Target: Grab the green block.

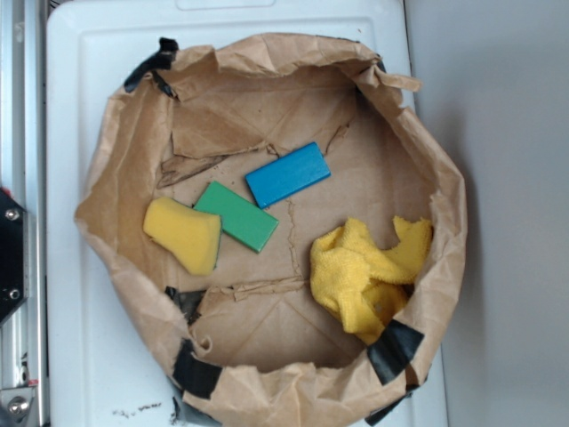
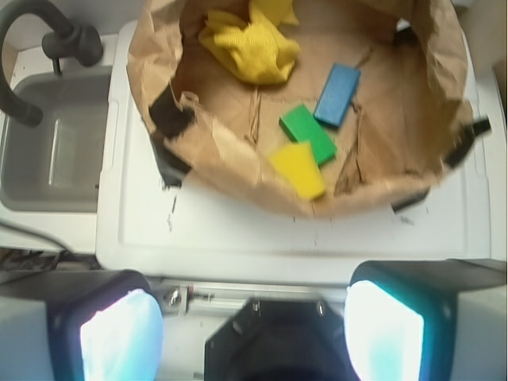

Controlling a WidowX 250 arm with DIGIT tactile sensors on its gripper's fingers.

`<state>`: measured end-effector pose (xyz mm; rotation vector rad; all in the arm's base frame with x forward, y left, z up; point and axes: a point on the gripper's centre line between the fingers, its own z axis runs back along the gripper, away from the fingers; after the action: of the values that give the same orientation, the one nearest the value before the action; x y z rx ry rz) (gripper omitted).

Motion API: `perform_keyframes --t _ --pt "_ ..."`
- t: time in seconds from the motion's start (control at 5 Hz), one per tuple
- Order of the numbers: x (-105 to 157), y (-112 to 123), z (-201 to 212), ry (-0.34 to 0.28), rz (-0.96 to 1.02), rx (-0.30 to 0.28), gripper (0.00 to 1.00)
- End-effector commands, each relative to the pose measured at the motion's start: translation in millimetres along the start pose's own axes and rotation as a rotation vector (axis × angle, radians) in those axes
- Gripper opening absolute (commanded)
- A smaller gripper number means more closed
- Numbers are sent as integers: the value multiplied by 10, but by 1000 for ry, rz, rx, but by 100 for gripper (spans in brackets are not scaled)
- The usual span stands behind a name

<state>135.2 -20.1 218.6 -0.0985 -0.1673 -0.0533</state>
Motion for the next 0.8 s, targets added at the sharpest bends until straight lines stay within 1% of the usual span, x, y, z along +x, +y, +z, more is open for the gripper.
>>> perform_keyframes --t 0.0,0.2,0.4,0.6 --pt "698 285 -503 22 53 64 100" --pt "1140 510 -753 45 85 103 100" --pt "1328 578 -917 70 74 75 100" --pt "1328 578 -917 70 74 75 100"
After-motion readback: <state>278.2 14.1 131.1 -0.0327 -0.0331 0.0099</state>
